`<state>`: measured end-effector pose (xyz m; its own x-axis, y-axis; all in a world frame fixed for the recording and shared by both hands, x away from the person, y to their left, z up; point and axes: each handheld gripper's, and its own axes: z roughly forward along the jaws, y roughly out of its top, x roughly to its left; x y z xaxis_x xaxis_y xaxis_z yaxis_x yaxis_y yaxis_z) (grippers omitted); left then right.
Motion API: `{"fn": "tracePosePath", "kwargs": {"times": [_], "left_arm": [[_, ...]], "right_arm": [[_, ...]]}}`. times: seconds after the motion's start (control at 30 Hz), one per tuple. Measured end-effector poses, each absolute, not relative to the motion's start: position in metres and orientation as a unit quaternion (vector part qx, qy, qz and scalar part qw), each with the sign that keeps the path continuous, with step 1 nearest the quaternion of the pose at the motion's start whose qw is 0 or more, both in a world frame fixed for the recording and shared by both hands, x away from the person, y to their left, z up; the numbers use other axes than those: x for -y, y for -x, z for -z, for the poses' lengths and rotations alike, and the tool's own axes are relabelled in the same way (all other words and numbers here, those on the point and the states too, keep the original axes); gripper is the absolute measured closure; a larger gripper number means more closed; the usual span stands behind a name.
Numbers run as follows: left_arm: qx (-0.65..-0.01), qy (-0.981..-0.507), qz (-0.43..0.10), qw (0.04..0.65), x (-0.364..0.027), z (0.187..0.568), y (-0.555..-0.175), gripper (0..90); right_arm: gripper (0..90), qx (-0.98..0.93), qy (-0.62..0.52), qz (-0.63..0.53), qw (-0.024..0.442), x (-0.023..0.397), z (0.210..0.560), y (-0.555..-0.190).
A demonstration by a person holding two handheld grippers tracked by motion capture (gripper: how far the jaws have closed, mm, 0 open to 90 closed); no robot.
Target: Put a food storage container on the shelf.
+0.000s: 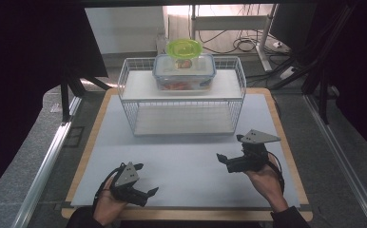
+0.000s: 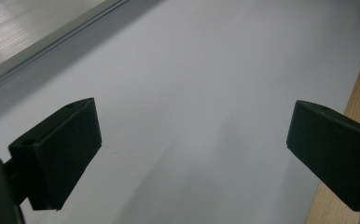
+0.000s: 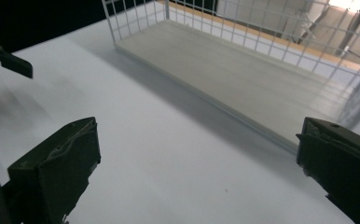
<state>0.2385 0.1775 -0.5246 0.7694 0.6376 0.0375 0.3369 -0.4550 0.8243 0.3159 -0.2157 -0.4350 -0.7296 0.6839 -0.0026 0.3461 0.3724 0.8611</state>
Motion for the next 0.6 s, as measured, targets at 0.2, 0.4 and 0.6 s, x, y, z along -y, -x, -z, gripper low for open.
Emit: {"fn": "tracePosePath", "kwargs": {"times": [0.2, 0.4, 0.6], "left_arm": [[-0.292, -0.835, -0.173, 0.432, -0.178, 0.525, -0.239, 2.9], [-0.292, -0.835, -0.173, 0.433, -0.178, 0.525, -0.239, 2.9], [-0.291, -0.836, -0.173, 0.432, -0.177, 0.525, -0.239, 2.9]], "right_arm": [[0.0, -0.807, -0.33, -0.454, 0.183, 0.225, 0.447, -0.308], [0.0, -0.804, -0.34, -0.45, 0.188, 0.232, 0.46, -0.299], [0.0, -0.806, -0.351, -0.439, 0.186, 0.239, 0.475, -0.293]]}}
